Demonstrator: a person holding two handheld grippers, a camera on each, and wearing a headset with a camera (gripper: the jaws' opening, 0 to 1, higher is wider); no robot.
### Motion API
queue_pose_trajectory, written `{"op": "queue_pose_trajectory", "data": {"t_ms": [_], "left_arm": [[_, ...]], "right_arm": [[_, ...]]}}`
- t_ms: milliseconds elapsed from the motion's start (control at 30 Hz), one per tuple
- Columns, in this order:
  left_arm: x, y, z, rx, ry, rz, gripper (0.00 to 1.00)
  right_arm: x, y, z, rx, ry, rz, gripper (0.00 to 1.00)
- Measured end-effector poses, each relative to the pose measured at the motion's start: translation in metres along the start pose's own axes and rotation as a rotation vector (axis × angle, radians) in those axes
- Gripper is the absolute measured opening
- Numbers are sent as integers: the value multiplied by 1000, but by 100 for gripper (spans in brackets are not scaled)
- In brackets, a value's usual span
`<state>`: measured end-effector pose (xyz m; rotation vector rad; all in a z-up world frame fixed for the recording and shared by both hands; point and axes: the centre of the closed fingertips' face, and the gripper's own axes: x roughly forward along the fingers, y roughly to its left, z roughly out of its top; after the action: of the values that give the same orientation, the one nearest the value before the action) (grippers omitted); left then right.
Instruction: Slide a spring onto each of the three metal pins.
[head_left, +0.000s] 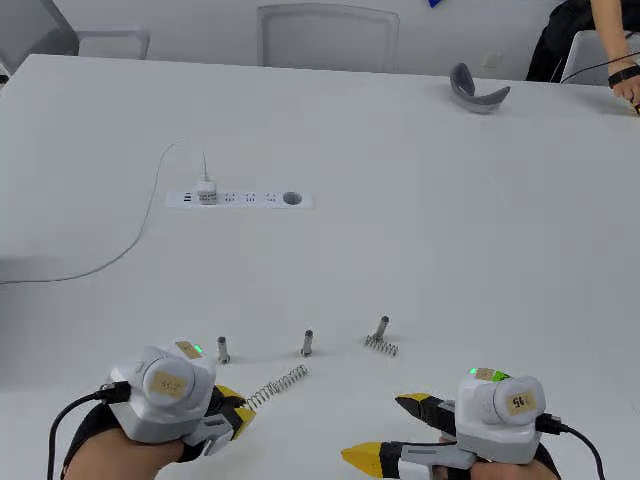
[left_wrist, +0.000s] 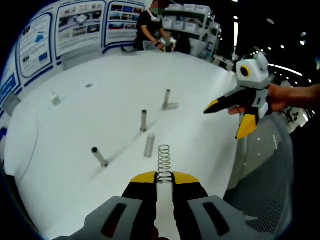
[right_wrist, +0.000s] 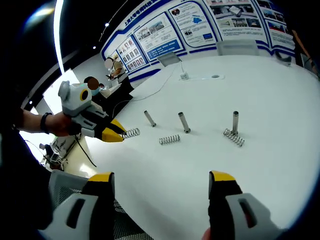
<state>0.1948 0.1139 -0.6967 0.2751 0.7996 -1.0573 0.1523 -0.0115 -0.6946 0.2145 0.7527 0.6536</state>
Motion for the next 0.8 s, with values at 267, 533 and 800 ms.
{"op": "queue_pose_trajectory", "data": {"t_ms": [267,533,800], "left_arm": [[6,-25,8,50,-3,-50,10],[12,-49,15,89,-5,-97,10],[14,-74,21,134,-12,-145,10]], "right_arm": [[3,9,6,24,-23,45,72],[5,19,13,68,-54,99,65],[5,27,11,108,-64,141,57]]}}
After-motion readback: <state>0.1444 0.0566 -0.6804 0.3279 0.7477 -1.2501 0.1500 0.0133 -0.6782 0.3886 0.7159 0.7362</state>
